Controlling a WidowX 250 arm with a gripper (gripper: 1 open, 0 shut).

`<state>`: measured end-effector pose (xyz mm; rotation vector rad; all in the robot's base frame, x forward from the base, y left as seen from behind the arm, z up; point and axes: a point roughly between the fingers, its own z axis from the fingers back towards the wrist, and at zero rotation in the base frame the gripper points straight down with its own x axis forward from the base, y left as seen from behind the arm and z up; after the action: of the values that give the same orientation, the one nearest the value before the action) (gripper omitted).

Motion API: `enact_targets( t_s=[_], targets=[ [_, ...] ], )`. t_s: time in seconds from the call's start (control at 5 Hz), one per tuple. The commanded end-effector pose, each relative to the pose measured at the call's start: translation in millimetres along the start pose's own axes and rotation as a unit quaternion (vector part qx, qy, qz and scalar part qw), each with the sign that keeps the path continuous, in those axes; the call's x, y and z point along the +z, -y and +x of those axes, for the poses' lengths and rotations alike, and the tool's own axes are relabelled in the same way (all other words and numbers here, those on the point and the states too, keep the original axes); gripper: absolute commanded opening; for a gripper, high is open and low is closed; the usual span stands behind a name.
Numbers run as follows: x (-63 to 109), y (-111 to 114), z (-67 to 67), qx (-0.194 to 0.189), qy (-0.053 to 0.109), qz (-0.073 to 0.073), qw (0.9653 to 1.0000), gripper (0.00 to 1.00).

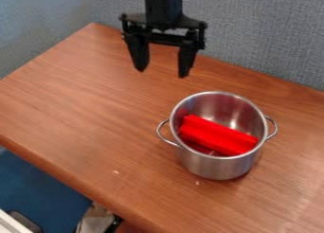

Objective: Move the red object from the metal pot to the table

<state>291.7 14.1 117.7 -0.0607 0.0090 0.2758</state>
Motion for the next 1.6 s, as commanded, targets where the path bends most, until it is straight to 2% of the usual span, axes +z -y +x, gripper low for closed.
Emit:
enact_targets(
  t_s=[0.0, 0.2, 0.4, 0.6, 0.8, 1.0, 1.2, 1.4],
  targets=[
    [11.9, 6.1, -7.4, 0.116, 0.046, -0.017, 0.9921, 1.0],
    [16.8, 11.7, -18.3, 0.189, 0.069, -0.025, 0.9793, 1.0],
    [10.9, 14.9, -13.4, 0.26, 0.063, -0.014, 0.9634, 1.0],
    [2.6, 25.2, -4.4, 0.347, 0.056, 0.001, 0.9362, 1.0],
    [-5.9, 36.0, 3.1, 0.413, 0.051, 0.013, 0.9091, 1.0],
    [-20.7, 61.4, 1.3, 0.409, 0.049, 0.028, 0.9108, 0.0],
    [-37.6, 82.2, -1.3, 0.383, 0.047, 0.037, 0.9217, 1.0],
    [-34.8, 92.4, -1.1, 0.416, 0.061, 0.041, 0.9066, 1.0]
  ],
)
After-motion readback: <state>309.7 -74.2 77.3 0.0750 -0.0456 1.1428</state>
